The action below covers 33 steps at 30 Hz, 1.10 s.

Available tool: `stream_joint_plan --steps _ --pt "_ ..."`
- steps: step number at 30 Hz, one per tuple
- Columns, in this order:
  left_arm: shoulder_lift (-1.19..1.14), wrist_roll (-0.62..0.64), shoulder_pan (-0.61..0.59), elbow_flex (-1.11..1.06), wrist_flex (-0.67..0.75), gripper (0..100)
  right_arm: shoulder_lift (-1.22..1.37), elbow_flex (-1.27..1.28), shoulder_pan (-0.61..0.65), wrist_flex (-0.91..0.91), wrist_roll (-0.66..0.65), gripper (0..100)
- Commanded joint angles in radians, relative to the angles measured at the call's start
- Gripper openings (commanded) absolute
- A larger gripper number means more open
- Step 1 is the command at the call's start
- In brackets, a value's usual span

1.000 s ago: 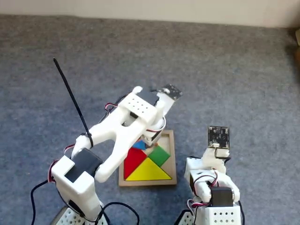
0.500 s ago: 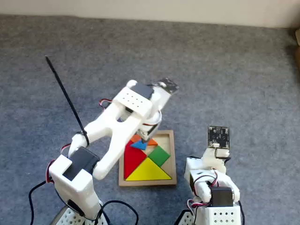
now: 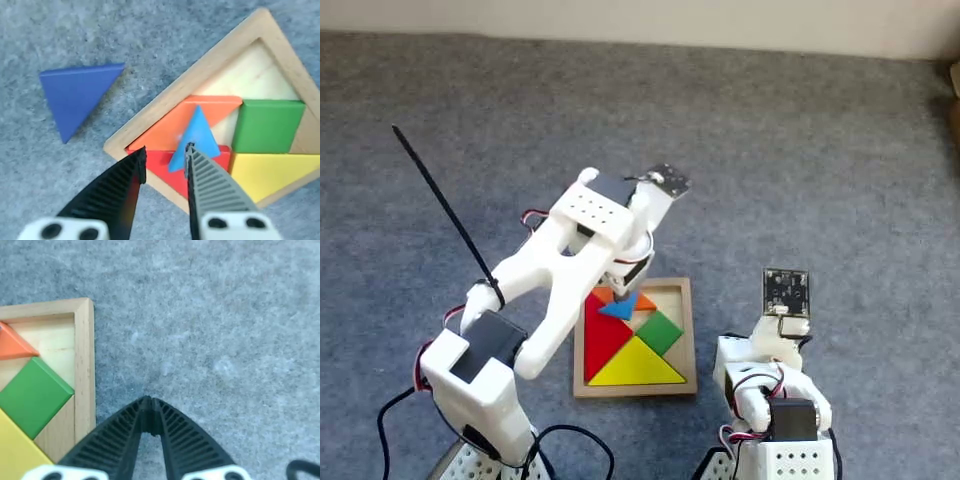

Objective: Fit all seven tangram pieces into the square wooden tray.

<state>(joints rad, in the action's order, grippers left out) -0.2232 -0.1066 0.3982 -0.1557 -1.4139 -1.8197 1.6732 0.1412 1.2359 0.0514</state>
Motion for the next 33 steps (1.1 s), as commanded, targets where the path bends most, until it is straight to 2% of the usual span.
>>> stream_joint_plan --steps 1,7,15,26,33 --pt "0.045 -0.008 -0.005 -0.021 0.048 14 -0.016 0.136 -0.019 -0.027 -0.015 0.5" --pt "0.045 -0.008 0.018 -0.028 0.046 14 -0.016 0.136 -0.019 -0.027 -0.015 0.5" --pt "0.045 -0.008 0.131 -0.07 0.054 14 -0.016 0.136 -0.019 -0.027 -0.015 0.5" --pt "0.059 -0.008 0.139 -0.056 0.052 14 -0.016 0.136 -0.019 -0.027 -0.015 0.5" --pt "0.145 -0.003 0.139 0.001 -0.011 14 -0.016 0.136 -0.019 -0.027 -0.015 0.5"
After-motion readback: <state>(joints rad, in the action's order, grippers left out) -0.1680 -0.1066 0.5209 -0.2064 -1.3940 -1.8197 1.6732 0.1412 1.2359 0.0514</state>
